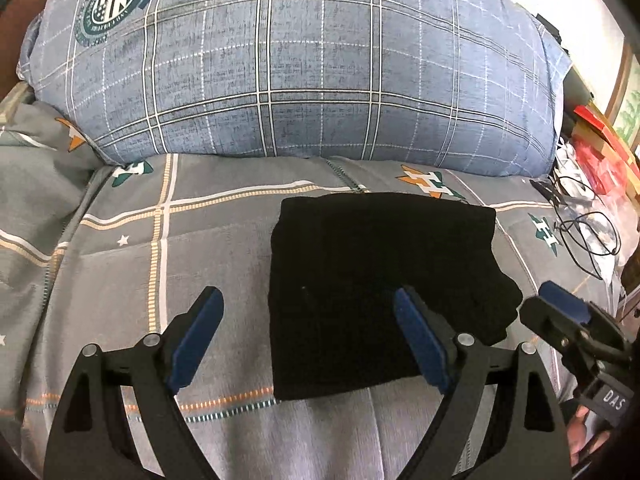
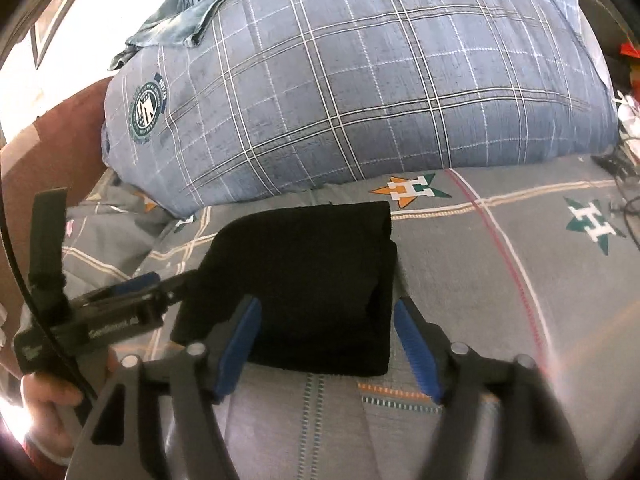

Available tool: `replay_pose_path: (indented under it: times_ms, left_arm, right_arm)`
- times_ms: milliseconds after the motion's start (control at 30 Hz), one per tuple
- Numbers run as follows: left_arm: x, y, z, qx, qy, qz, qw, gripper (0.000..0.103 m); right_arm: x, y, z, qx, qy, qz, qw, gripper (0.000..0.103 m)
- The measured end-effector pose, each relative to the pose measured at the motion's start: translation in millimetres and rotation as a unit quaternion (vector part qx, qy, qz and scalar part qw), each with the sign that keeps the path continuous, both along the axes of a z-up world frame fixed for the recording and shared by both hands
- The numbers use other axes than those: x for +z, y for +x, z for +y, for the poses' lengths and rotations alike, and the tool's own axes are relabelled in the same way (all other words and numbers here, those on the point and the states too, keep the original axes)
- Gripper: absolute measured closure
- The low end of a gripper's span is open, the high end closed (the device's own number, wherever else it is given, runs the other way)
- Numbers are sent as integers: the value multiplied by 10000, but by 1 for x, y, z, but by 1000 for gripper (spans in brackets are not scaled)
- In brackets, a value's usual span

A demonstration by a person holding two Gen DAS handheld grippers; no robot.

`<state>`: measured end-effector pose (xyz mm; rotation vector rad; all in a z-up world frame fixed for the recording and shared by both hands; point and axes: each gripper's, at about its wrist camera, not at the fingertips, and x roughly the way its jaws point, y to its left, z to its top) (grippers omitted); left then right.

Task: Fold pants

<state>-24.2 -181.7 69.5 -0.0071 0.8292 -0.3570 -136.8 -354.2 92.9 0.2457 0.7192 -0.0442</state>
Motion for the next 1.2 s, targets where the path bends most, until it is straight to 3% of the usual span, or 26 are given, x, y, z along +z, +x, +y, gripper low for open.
replay_pose_path:
  times_ms: [333,800,1200]
  left_arm:
    - [-2,-5,5,32,-134,110,9998,14]
    - [-14,-2,19,165,-289,272,9991,14]
    - [-34,13,32,208,-529,583,9967,14]
  right_arm:
    - [-6,10,5,-101,-269,205,9994,27]
    - [-13,13,1,-118,-223,287,9993,24]
    - [-29,16,-36,-159,481,362,9981,24]
